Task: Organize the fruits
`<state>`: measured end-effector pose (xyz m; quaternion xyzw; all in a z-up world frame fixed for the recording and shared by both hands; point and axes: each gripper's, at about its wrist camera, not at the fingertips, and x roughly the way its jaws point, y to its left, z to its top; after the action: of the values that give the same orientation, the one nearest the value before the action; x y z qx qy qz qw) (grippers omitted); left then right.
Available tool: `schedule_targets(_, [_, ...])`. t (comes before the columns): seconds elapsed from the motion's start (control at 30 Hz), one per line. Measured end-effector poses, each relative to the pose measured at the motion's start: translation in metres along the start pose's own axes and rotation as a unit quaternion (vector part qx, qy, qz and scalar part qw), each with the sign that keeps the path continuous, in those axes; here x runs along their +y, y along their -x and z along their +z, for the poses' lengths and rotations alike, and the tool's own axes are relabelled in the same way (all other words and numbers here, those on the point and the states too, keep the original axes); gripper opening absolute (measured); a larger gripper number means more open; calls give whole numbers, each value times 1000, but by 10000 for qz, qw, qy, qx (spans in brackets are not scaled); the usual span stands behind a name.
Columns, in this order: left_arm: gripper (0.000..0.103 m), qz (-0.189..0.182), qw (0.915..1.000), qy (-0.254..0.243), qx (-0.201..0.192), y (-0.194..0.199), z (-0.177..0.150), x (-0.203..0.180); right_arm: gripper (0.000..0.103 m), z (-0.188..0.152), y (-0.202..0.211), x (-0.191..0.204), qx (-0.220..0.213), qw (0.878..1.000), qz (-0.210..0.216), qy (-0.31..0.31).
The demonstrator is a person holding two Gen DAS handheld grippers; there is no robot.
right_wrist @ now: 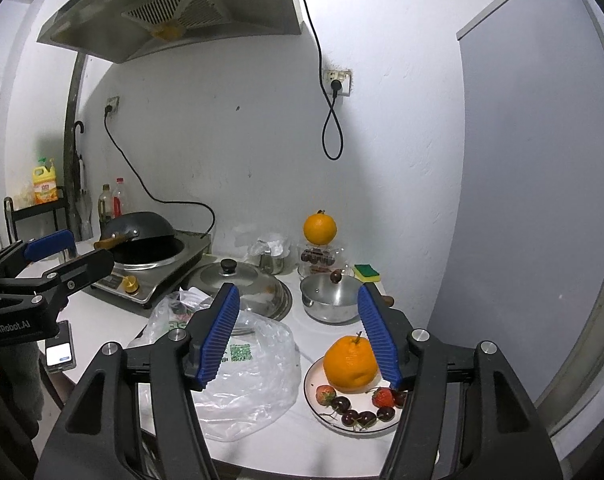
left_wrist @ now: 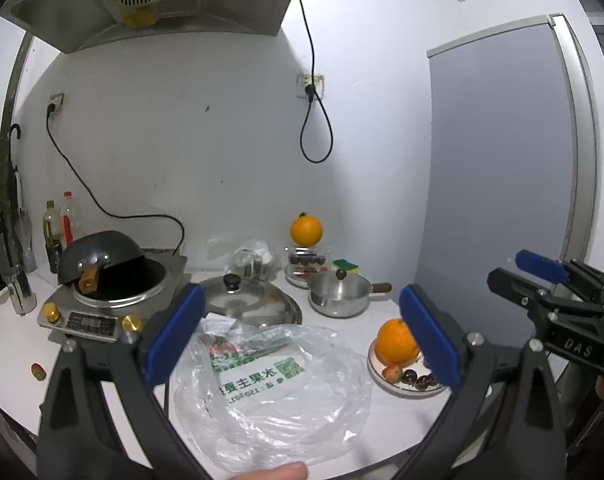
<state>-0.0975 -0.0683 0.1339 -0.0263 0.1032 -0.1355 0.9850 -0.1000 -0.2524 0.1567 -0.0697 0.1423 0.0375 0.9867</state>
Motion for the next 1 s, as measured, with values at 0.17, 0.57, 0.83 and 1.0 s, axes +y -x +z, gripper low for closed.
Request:
schedule_targets(0.17, [99, -12, 10000, -19, -6, 1, 0, -2, 65, -1, 0, -1, -4, 10000, -7, -15])
schedule_targets(0.57, [99, -16, 10000, -61, 15, -2, 0, -5, 65, -2, 1, -3, 17, 10000, -6, -25])
schedule_targets(0.83, [99, -23, 10000, -75, 13, -2, 0, -7, 65, -4, 2, -6, 25, 10000, -25, -45])
schedule_targets(1.0, [99, -21, 10000, -71, 19, -2, 0, -7, 65, -3, 1, -5, 26, 10000, -25, -51])
